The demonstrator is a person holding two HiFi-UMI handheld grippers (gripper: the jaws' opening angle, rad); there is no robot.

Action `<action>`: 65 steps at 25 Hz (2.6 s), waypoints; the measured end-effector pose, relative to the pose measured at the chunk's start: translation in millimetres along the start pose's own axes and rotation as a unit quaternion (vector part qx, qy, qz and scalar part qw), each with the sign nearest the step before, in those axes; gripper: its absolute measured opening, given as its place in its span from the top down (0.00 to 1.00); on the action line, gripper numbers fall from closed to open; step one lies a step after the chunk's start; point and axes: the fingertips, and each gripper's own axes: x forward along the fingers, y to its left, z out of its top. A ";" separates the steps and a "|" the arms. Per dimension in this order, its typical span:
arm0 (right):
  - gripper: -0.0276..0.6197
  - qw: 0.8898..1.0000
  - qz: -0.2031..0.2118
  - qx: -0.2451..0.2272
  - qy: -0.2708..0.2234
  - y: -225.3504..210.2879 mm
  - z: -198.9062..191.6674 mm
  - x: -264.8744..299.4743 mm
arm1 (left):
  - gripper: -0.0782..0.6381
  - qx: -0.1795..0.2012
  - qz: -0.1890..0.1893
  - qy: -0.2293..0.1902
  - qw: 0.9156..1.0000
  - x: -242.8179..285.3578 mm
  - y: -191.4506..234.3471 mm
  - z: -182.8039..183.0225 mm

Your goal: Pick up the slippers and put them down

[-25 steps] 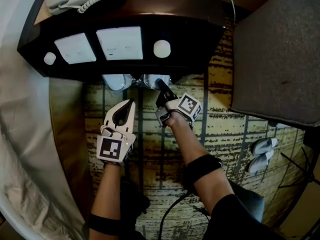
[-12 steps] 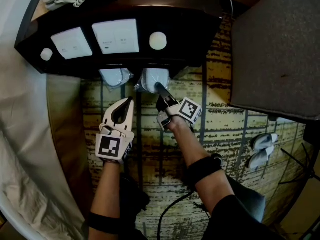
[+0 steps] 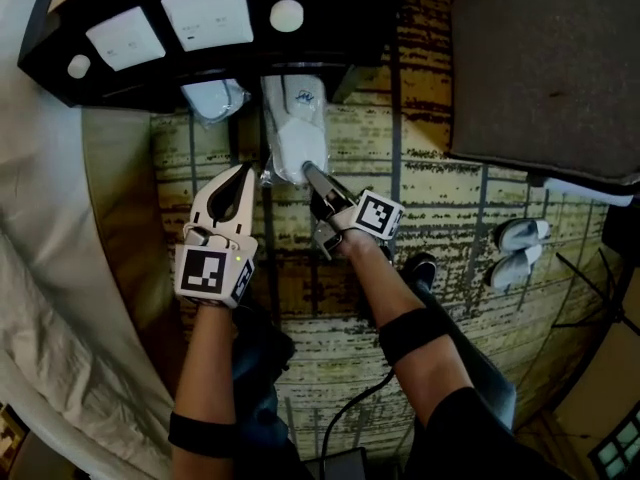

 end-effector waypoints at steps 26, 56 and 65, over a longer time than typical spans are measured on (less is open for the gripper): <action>0.77 0.978 -0.198 -0.020 0.059 -86.8 -91.5 -112.2 | 0.89 0.000 -0.042 0.067 0.997 -61.0 -34.5 -5.5; 0.44 0.894 -0.373 -0.216 0.125 141.6 -31.1 -173.2 | 0.89 -0.022 -0.018 0.073 0.997 -196.0 -45.1 189.0; 0.96 0.907 -0.300 -0.269 0.122 368.4 8.1 -208.2 | 0.89 -0.042 0.021 0.082 0.995 -294.8 -61.4 315.6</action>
